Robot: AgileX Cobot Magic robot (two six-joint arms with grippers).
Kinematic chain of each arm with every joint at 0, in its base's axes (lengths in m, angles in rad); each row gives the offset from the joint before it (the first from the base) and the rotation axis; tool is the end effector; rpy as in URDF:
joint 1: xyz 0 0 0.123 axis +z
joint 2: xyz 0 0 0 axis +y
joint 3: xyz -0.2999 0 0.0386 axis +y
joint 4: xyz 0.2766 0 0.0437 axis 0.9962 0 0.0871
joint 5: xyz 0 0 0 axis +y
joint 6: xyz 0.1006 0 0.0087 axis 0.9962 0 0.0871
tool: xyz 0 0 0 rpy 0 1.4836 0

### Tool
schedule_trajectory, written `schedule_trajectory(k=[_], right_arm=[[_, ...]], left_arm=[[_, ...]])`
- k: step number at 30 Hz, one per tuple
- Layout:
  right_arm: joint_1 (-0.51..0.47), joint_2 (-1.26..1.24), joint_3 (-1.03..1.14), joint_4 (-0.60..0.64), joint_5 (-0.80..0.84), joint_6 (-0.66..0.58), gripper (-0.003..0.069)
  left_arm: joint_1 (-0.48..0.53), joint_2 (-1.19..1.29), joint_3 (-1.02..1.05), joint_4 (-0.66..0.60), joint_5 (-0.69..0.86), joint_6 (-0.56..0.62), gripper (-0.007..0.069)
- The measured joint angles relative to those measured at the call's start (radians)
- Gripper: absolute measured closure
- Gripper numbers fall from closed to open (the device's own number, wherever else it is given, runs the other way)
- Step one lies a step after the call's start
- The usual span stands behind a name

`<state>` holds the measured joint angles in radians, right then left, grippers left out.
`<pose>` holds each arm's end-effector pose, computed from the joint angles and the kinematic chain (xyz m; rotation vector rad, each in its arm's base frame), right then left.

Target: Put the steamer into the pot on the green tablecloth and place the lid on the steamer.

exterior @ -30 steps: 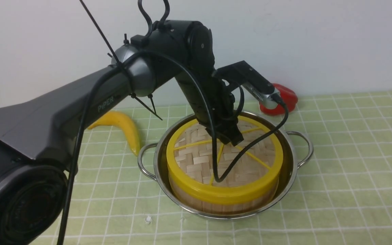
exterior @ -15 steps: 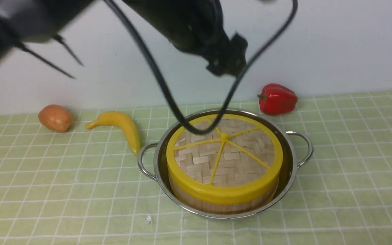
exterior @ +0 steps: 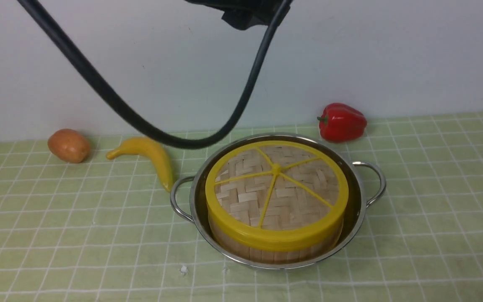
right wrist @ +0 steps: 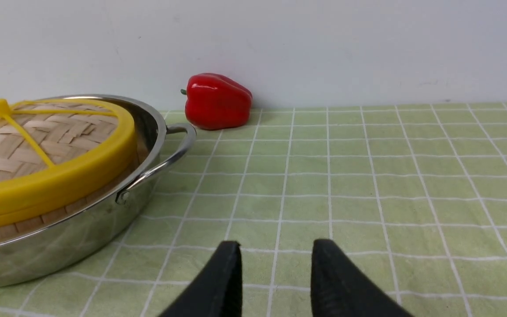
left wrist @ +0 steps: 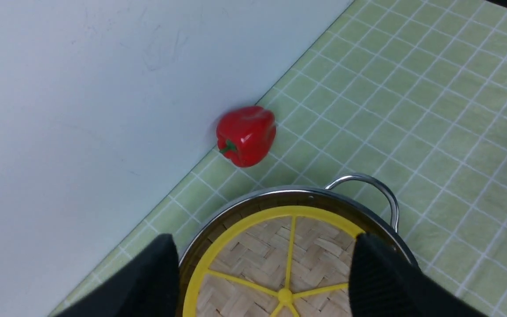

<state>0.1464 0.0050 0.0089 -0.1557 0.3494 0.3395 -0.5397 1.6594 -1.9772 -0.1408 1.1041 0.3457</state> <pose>0.0746 0.0056 0.1758 0.0803 1.8450 0.1884 0.3289 -0.2118 0.4820 0.9694 2.0576 -0.2786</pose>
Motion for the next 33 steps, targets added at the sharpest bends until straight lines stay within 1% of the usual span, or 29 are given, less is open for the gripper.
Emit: schedule_trajectory(k=[4,5,7,9,12,15,17,18,19,20,22,23,24,25,26,27,28,31,33], right_arm=[[0.0,0.0,0.0,0.0,0.0,0.0,0.0416],[0.0,0.0,0.0,0.0,0.0,0.0,0.0416],[0.0,0.0,0.0,-0.001,0.0,0.0,0.0416],[0.0,0.0,0.0,-0.001,0.0,0.0,0.0416],[0.0,0.0,0.0,-0.002,0.0,0.0,0.0416],[0.0,0.0,0.0,-0.002,0.0,0.0,0.0416],[0.0,0.0,0.0,-0.002,0.0,0.0,0.0416],[0.0,0.0,0.0,-0.002,0.0,0.0,0.0416],[0.0,0.0,0.0,-0.002,0.0,0.0,0.0416],[0.0,0.0,0.0,-0.002,0.0,0.0,0.0416],[0.0,0.0,0.0,-0.002,0.0,0.0,0.0416],[0.0,0.0,0.0,-0.002,0.0,0.0,0.0416],[0.0,0.0,0.0,-0.002,0.0,0.0,0.0416],[0.0,0.0,0.0,-0.002,0.0,0.0,0.0416],[0.0,0.0,0.0,-0.002,0.0,0.0,0.0416],[0.0,0.0,0.0,-0.002,0.0,0.0,0.0416],[0.0,0.0,0.0,-0.002,0.0,0.0,0.0416],[0.0,0.0,0.0,-0.002,0.0,0.0,0.0416],[0.0,0.0,0.0,-0.002,0.0,0.0,0.0416]], left_arm=[[0.0,-0.075,0.111,-0.001,0.036,-0.008,0.0259],[0.0,-0.075,0.12,-0.001,0.036,-0.008,0.0263],[0.0,-0.184,0.256,-0.002,0.015,-0.008,0.0312],[0.004,-0.261,0.348,-0.002,-0.012,-0.008,0.0339],[0.043,-0.45,0.574,-0.013,-0.114,-0.008,0.0398],[0.139,-0.633,0.8,-0.042,-0.22,-0.008,0.0433],[0.227,-0.757,0.935,-0.066,-0.283,-0.008,0.0443],[0.293,-0.831,1.039,-0.09,-0.327,-0.008,0.0447],[0.35,-0.88,1.096,-0.107,-0.351,-0.008,0.0447],[0.362,-0.904,1.124,-0.11,-0.363,-0.008,0.0447],[0.514,-1.059,1.304,-0.136,-0.446,0.003,0.0447],[0.542,-1.102,1.357,-0.137,-0.475,0.007,0.0447],[0.598,-1.162,1.436,-0.134,-0.521,0.012,0.0444],[0.598,-1.171,1.45,-0.135,-0.528,0.013,0.0444],[0.641,-1.237,1.551,-0.129,-0.592,0.017,0.0438],[0.645,-1.245,1.551,-0.129,-0.592,0.017,0.0438],[0.666,-1.31,1.672,-0.129,-0.676,0.02,0.0433],[0.673,-1.411,1.82,-0.13,-0.781,0.023,0.0423],[0.673,-1.451,1.865,-0.131,-0.815,0.023,0.0423]])
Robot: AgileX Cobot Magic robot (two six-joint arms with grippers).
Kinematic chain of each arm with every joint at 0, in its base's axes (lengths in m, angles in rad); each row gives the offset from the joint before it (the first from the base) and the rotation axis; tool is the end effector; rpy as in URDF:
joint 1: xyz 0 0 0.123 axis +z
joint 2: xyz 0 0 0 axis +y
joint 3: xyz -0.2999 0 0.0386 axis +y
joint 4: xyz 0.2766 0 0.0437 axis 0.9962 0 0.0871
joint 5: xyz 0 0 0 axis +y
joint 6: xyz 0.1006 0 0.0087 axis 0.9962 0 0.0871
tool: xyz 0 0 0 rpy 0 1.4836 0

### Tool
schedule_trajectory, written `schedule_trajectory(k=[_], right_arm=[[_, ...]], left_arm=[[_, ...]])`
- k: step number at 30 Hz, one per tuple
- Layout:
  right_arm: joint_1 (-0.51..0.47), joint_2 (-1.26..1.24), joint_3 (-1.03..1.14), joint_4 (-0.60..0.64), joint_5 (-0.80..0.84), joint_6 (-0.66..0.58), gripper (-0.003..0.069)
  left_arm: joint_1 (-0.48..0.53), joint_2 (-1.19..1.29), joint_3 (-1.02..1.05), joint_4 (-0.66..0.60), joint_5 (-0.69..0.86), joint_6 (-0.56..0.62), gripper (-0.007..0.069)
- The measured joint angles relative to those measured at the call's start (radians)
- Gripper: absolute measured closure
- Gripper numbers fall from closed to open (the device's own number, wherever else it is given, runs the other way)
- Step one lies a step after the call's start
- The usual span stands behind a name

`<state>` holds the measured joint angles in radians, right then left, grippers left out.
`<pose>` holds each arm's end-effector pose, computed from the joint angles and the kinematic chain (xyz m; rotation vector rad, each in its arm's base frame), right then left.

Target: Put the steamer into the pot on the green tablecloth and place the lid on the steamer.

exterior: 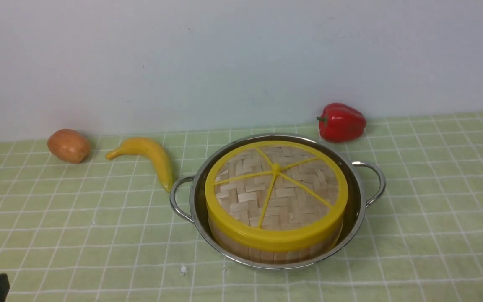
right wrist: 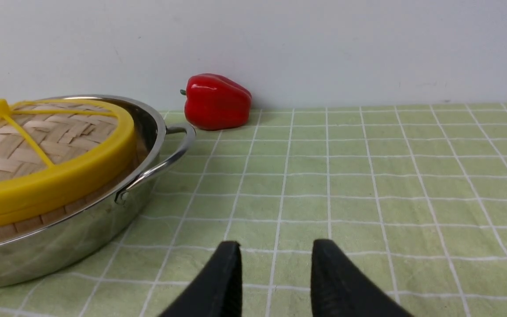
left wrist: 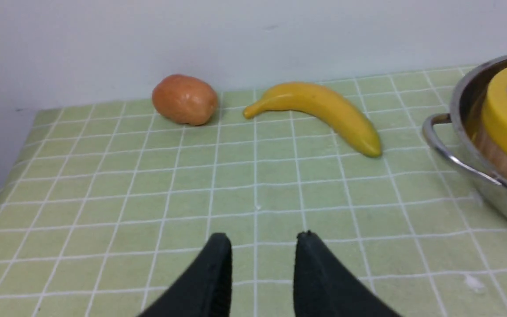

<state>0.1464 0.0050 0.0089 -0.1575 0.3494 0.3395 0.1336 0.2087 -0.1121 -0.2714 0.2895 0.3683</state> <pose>0.0746 0.0055 0.1758 0.0792 1.8449 0.1867 0.0908 0.0044 0.2110 0.0291 1.8597 0.0962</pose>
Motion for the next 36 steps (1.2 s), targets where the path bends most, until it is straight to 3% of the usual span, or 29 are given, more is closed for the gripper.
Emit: schedule_trajectory(k=[6,16,36], right_arm=[[0.0,0.0,0.0,0.0,0.001,0.0,0.0416],[0.0,0.0,0.0,0.0,-0.001,0.0,0.0416],[0.0,0.0,0.0,0.0,-0.001,0.0,0.0416]], left_arm=[[0.0,-0.2,0.119,0.018,-0.056,0.019,0.0413],[-0.004,-0.209,0.119,0.047,0.052,0.027,0.04],[-0.011,-0.209,0.119,0.048,0.053,0.027,0.0382]])
